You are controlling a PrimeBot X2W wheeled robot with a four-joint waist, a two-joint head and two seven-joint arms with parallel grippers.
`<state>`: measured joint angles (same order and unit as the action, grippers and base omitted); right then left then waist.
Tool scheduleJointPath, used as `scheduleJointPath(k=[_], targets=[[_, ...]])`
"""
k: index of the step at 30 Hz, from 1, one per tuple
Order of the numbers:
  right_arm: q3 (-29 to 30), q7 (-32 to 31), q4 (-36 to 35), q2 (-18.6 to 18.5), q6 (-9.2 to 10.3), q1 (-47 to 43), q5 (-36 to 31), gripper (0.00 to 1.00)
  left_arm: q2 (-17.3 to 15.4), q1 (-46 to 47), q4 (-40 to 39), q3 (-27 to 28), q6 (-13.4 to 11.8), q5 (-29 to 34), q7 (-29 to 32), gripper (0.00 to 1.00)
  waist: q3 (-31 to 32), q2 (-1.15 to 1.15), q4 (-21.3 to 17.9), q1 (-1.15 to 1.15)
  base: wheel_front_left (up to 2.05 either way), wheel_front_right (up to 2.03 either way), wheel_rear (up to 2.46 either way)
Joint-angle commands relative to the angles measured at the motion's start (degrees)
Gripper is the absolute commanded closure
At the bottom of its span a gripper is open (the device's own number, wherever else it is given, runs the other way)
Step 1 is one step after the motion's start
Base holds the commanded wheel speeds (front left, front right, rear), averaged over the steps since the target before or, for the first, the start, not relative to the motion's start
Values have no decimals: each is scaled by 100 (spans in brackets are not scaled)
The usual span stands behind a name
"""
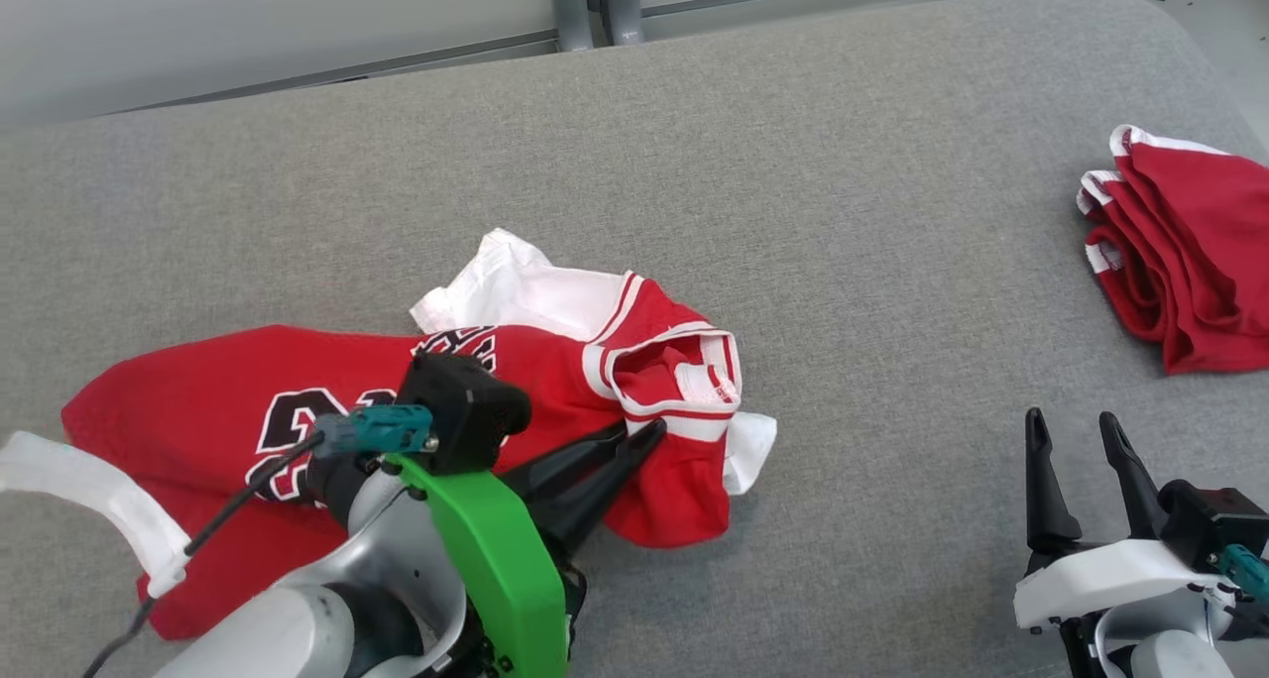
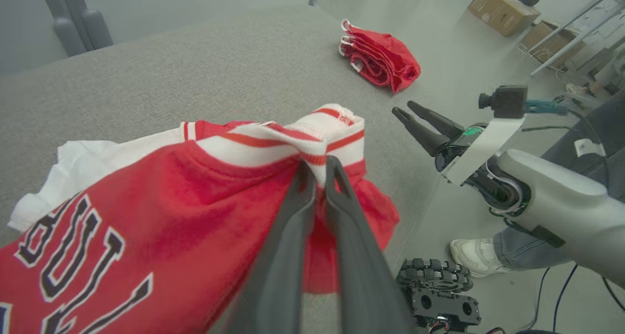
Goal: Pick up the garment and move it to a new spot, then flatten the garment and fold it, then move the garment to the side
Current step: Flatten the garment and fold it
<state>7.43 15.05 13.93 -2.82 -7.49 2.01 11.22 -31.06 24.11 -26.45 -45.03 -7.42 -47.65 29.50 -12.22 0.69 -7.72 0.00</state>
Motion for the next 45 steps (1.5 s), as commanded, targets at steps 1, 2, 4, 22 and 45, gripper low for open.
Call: scheduleJointPath(k=[1, 2, 4, 22, 45], targets=[[-2, 17, -1, -17, 0, -55, -35, 0, 57, -114, -83, 109, -29, -259, -55, 92, 44, -69, 83, 0, 0, 0, 0], [5, 17, -2, -17, 0, -59, -37, 0, 68, -153, -127, 233, -36, -434, -92, 91, 60, -69, 114, 0, 0, 0, 0], [-13, 17, 3, -16, 0, -58, -65, 0, 25, -163, -153, 528, -69, -700, -190, 73, 88, -69, 148, 0, 0, 0, 0], [-180, 17, 13, -18, 0, 17, 59, 0, -1248, -332, 179, 1417, 67, -2390, 1090, 57, 141, -69, -485, 0, 0, 0, 0], [-248, 17, 24, -15, 0, 474, 189, 0, 82, 1049, 1552, 152, 36, -1596, 1758, 0, -238, -69, -847, 0, 0, 0, 0]])
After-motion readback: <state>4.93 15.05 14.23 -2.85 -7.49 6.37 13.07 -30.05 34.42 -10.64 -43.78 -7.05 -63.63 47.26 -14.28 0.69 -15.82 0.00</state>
